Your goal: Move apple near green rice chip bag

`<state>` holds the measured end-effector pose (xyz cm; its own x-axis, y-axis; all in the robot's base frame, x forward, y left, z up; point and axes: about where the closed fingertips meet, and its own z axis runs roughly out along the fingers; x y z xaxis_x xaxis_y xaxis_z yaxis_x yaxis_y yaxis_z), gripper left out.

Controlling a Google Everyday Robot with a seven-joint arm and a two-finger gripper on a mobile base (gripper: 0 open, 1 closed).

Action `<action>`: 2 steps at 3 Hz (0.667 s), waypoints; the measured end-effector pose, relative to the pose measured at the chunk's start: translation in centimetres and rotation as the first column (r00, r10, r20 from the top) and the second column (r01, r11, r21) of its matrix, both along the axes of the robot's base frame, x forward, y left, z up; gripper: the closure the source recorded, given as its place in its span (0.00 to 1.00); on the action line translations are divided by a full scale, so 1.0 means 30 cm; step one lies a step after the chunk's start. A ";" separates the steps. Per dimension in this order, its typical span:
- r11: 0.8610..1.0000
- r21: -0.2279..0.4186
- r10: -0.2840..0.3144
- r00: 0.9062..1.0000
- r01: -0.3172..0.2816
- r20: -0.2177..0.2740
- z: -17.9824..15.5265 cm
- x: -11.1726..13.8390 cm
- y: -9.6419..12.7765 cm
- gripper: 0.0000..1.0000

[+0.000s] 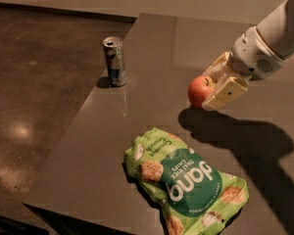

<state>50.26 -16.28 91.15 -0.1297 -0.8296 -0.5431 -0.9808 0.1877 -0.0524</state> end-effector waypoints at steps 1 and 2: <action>0.985 0.021 0.169 0.985 -0.169 0.016 -0.019 -0.137 0.037 1.00; 0.959 0.020 0.283 0.958 -0.284 0.041 -0.044 -0.198 0.056 1.00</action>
Offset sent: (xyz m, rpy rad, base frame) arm -0.0836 0.0189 -0.0242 0.0297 -0.0555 0.4308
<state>44.31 -14.60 89.82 0.1293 -0.8156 -0.5641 -0.9914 -0.0958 -0.0886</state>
